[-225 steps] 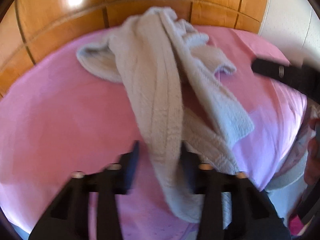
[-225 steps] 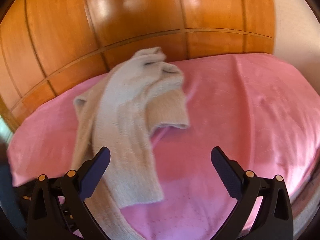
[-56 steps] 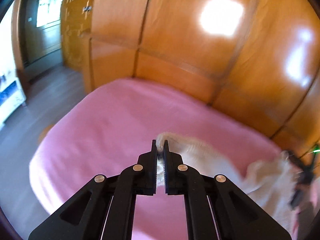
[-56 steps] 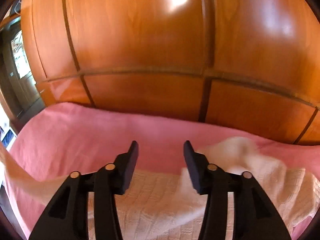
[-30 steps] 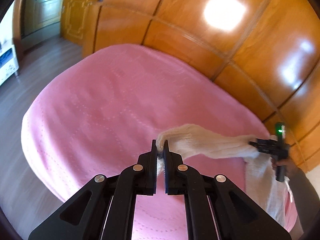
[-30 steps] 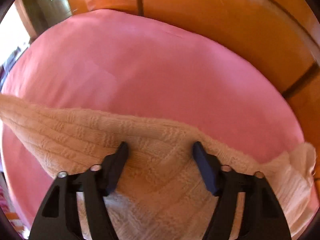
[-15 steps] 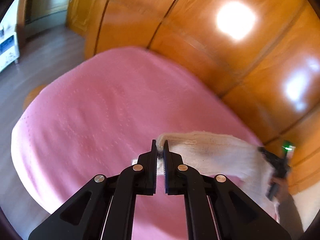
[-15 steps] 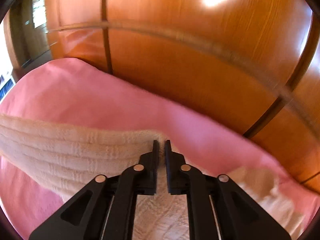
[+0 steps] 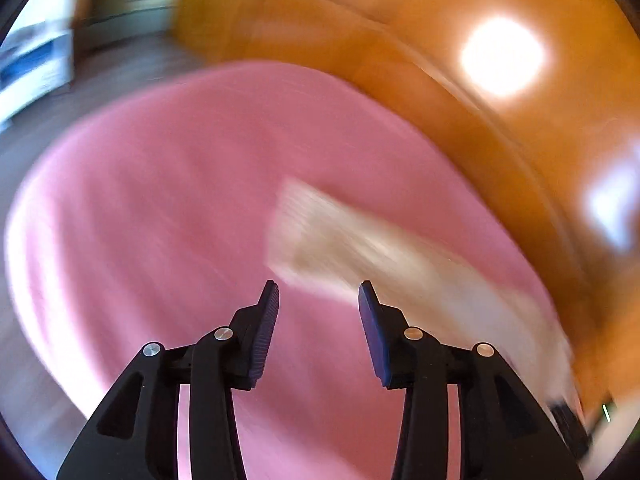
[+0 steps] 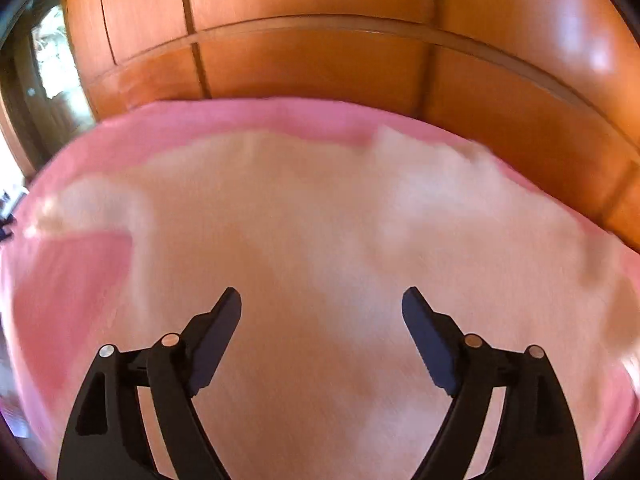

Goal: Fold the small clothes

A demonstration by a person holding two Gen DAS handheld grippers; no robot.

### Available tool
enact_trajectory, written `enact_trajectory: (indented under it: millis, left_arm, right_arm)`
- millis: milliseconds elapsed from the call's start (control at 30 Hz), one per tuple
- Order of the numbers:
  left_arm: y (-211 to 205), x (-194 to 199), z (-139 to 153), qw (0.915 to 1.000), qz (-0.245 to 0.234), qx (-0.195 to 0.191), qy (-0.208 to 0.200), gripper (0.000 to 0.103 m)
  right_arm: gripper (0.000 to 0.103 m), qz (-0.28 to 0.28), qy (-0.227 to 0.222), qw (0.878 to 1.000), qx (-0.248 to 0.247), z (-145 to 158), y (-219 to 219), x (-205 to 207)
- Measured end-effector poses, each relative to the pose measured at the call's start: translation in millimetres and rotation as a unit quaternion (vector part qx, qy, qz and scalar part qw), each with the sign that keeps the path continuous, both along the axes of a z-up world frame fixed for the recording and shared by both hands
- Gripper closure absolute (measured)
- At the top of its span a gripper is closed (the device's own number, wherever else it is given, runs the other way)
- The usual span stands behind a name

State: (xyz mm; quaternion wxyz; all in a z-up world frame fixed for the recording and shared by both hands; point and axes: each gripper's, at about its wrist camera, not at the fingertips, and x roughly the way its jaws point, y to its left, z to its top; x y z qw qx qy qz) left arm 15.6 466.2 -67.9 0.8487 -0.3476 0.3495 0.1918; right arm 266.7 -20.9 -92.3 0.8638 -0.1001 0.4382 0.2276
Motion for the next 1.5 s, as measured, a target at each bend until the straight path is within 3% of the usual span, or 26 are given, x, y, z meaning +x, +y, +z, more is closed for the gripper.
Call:
enact_trajectory:
  millis: [67,133,200,367,433,500,600,633,667,700,733,800,867,1000,1033,1100,1167,1200,1267,1300,1400,1500]
  left_arm:
    - [-39.1,-6.5,-8.5,0.9956,-0.080,-0.041,-0.027,0.063]
    - [-87.9,-8.7,-24.5,0.9832,-0.154,-0.089,-0.041,0.063]
    - [-134.4,-8.1,-43.9,0.9650,-0.212,-0.146,-0.051,0.063]
    - [-227.2,-1.4,-69.2,0.9272,-0.285,-0.234,-0.065,0.057]
    - [-253.5,-1.4,-71.6,0.9141,-0.311,-0.250,-0.069,0.047]
    - [-268.9,-0.9,-73.3,0.9108,-0.319,-0.252,-0.071,0.045]
    - [-286.9,2.9,-80.3,0.8987,-0.325,-0.285,-0.072,0.048]
    - [-289.0,5.4,-78.9,0.8992,-0.329,-0.280,-0.071,0.068]
    - [-298.3,0.8,-77.8,0.9022,-0.334,-0.265,-0.068,0.080]
    - [-303.9,-0.5,-73.8,0.9085,-0.337,-0.240,-0.062,0.096]
    - [-305.4,-1.2,-68.2,0.9123,-0.337,-0.225,-0.058,0.097]
    - [-292.0,-4.9,-50.6,0.9167,-0.341,-0.199,-0.060,0.098]
    - [-290.6,-7.5,-30.3,0.9196,-0.349,-0.169,-0.067,0.098]
    - [-281.4,-12.0,35.7,0.9160,-0.380,-0.103,-0.078,0.099]
    - [-282.2,-13.4,47.9,0.9122,-0.393,-0.090,-0.075,0.099]
    - [-283.4,-17.8,52.4,0.8968,-0.432,-0.079,-0.050,0.098]
    - [-279.2,-21.4,40.8,0.9079,-0.417,-0.046,-0.001,0.091]
    - [-269.1,-21.6,29.2,0.9193,-0.391,-0.036,0.019,0.083]
    - [-247.3,-21.8,13.8,0.9468,-0.319,-0.005,0.045,0.082]
    - [-241.4,-23.9,11.1,0.9506,-0.308,-0.009,0.040,0.082]
    - [-247.3,-20.6,4.2,0.9513,-0.305,-0.045,-0.007,0.082]
    - [-276.5,-5.7,-10.8,0.9415,-0.335,-0.029,0.018,0.082]
  right_arm:
    - [0.017,-0.033,0.012,0.999,-0.006,-6.0,-27.5,-14.8]
    - [0.016,-0.077,0.028,0.996,-0.024,-10.8,-70.8,-31.0]
    - [0.015,-0.113,0.038,0.992,-0.034,-13.5,-108.8,-44.2]
    - [0.011,-0.192,0.041,0.980,-0.046,-7.7,-191.4,-87.6]
    - [0.011,-0.201,0.045,0.977,-0.047,-5.0,-212.9,-106.4]
    - [0.011,-0.205,0.052,0.977,-0.041,-6.0,-230.3,-126.4]
    - [0.011,-0.209,0.075,0.975,-0.001,-12.6,-244.1,-147.9]
    - [0.014,-0.209,0.079,0.975,0.012,-12.3,-248.6,-153.7]
    - [0.020,-0.207,0.081,0.975,0.021,-10.9,-251.4,-157.0]
    - [0.034,-0.195,0.086,0.976,0.034,-9.1,-250.4,-161.4]
    - [0.060,-0.185,0.087,0.978,0.037,-8.2,-247.4,-163.2]
    - [0.093,-0.144,0.092,0.984,0.044,3.0,-233.0,-167.3]
    - [0.094,-0.119,0.084,0.988,0.046,14.5,-222.0,-172.8]
    - [0.094,-0.063,0.030,0.993,0.095,80.4,-214.3,-198.9]
    - [0.094,-0.058,0.026,0.993,0.102,90.5,-217.7,-206.2]
    - [0.095,-0.060,0.036,0.994,0.085,89.8,-224.8,-219.2]
    - [0.095,-0.066,0.068,0.993,0.071,73.0,-225.9,-220.3]
    - [0.095,-0.069,0.088,0.991,0.066,59.4,-223.3,-220.7]
    - [0.095,-0.071,0.114,0.990,0.050,38.7,-218.1,-224.5]
    - [0.095,-0.073,0.123,0.989,0.038,26.8,-213.8,-224.3]
    - [0.095,-0.087,0.142,0.986,0.008,0.9,-211.7,-211.4]
    - [0.091,-0.090,0.163,0.982,0.027,-3.1,-214.8,-206.3]
